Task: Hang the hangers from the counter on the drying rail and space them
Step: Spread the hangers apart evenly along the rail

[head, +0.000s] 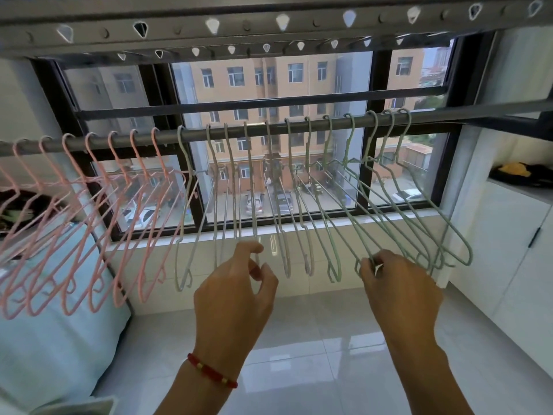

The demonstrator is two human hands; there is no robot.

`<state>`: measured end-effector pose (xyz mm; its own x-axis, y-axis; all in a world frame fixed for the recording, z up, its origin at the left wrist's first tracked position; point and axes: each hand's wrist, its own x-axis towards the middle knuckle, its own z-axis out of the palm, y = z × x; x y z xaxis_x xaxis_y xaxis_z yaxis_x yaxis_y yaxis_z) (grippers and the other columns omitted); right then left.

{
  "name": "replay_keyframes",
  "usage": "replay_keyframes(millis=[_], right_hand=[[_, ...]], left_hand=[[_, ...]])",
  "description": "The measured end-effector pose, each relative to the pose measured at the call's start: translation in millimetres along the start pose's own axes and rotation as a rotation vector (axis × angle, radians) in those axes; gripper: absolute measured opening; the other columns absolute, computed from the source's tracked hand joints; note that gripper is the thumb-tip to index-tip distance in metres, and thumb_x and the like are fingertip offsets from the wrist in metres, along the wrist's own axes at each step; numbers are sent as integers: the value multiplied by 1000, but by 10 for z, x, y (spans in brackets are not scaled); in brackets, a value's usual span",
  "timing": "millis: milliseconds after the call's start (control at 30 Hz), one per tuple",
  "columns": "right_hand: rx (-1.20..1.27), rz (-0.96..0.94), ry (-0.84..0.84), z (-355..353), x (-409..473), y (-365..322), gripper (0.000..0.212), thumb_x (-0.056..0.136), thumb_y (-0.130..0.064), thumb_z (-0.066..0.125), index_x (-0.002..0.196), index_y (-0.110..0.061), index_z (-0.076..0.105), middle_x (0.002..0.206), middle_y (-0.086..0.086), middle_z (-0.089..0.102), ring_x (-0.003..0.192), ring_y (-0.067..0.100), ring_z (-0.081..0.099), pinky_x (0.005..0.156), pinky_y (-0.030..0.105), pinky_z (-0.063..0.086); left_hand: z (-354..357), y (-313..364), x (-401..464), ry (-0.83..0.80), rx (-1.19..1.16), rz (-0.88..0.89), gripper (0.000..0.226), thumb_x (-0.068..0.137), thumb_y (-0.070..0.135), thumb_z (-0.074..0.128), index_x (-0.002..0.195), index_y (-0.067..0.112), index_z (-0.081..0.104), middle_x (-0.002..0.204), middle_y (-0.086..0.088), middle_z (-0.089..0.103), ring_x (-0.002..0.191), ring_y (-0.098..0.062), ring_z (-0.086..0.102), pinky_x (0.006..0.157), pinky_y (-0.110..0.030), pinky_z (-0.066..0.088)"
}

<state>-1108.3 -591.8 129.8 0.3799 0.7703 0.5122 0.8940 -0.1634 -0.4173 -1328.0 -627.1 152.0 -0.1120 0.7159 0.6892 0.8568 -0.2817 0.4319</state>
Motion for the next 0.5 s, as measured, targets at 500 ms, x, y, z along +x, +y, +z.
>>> replay_keyframes(millis=[500], right_hand=[[105, -68, 73, -38, -88, 12, 19, 92, -35, 67, 80, -20, 70, 61, -8, 59, 45, 10, 47, 48, 13, 22]], left_hand=[[29, 66, -7, 6, -14, 13, 29, 89, 34, 62, 114, 21, 64, 73, 15, 67, 50, 11, 41, 56, -5, 32]])
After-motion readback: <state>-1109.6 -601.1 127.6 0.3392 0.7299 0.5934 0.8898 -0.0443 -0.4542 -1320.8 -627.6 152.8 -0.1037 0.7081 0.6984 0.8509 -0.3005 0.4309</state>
